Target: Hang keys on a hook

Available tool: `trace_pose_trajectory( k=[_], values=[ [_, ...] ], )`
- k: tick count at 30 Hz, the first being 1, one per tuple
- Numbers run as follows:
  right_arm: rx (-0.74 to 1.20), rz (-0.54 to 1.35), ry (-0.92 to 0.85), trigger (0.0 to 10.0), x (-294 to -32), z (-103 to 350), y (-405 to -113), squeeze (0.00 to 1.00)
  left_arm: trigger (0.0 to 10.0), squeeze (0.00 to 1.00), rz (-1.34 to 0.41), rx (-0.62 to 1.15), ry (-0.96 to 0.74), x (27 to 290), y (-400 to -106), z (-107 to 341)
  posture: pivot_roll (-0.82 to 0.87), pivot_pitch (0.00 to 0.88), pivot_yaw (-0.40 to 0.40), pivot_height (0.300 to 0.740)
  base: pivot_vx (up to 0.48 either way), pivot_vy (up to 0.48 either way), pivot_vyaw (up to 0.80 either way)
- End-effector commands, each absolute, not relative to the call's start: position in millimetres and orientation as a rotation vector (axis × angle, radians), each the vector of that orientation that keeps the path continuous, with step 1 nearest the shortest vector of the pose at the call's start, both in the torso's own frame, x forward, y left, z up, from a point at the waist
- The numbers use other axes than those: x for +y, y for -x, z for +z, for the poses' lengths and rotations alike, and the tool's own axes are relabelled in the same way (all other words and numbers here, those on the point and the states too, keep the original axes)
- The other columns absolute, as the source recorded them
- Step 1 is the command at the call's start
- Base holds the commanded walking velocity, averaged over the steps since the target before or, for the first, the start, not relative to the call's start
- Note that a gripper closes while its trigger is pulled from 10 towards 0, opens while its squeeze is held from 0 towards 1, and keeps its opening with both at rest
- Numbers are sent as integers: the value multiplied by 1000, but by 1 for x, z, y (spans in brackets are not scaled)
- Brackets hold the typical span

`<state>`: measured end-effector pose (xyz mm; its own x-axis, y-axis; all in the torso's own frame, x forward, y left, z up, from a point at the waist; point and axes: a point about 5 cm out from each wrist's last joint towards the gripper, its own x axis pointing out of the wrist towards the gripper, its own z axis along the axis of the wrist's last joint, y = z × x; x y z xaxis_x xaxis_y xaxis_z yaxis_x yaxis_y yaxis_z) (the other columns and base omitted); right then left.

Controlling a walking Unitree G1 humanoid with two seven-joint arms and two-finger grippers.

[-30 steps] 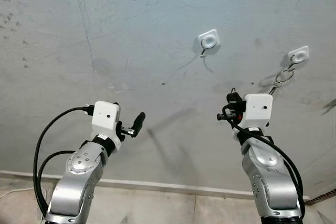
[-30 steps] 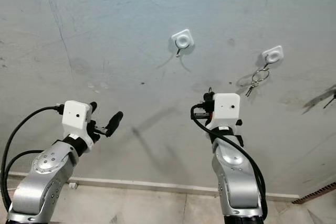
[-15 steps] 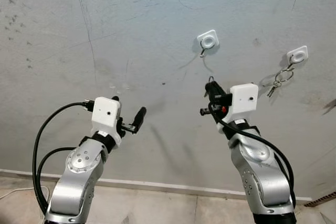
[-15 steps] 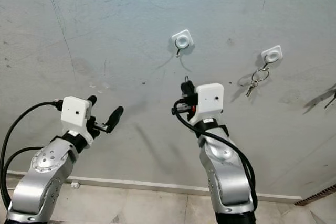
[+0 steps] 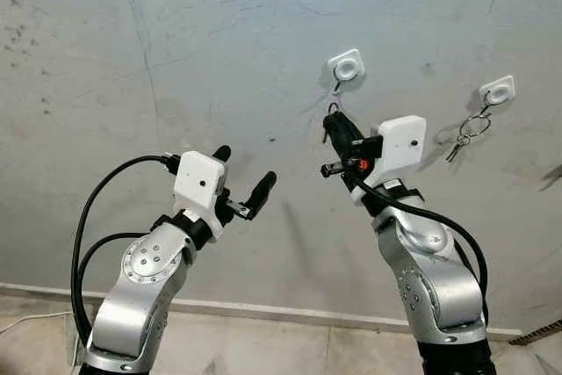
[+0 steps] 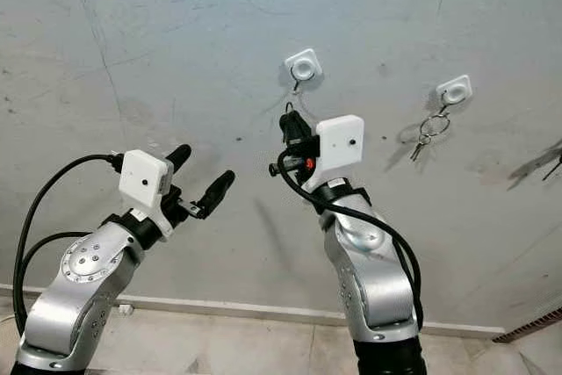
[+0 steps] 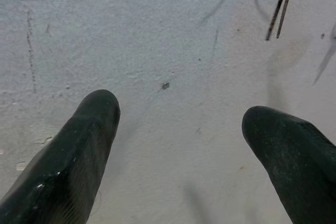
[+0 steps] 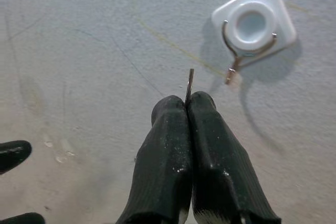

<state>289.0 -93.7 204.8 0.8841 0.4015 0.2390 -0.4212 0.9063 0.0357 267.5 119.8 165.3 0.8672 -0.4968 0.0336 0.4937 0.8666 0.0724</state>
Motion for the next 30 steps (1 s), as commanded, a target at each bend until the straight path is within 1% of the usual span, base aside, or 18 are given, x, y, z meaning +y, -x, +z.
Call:
trace_pose_trajectory(
  k=[1,8,13,19,22,26,30],
  values=[
    [-258,443,-93,10000,-93,215,-291,0,10000,0,-534,-93,-73,117,-269,176,169,0,-107,740,0,0,0],
    [-293,470,-114,10000,-84,228,-303,0,10000,0,-511,-162,-137,118,-271,186,171,0,-109,740,0,0,0],
    [-301,467,-146,10000,-84,232,-305,0,10000,0,-506,-176,-133,115,-271,189,169,0,-113,740,0,0,0],
    [-268,450,-220,10000,-93,228,-304,0,10000,0,-490,-182,-122,115,-274,190,161,0,-113,740,0,0,0],
    [-225,446,-299,10000,-101,220,-303,0,10000,0,-490,-175,-116,116,-274,189,157,0,-111,740,0,0,0],
    [-193,428,-347,10000,-107,211,-304,0,10000,0,-495,-172,-113,114,-274,188,155,0,-108,740,0,0,0],
    [-181,422,-365,10000,-108,208,-305,0,10000,0,-499,-176,-113,113,-275,190,155,0,-108,740,0,0,0]
  ],
)
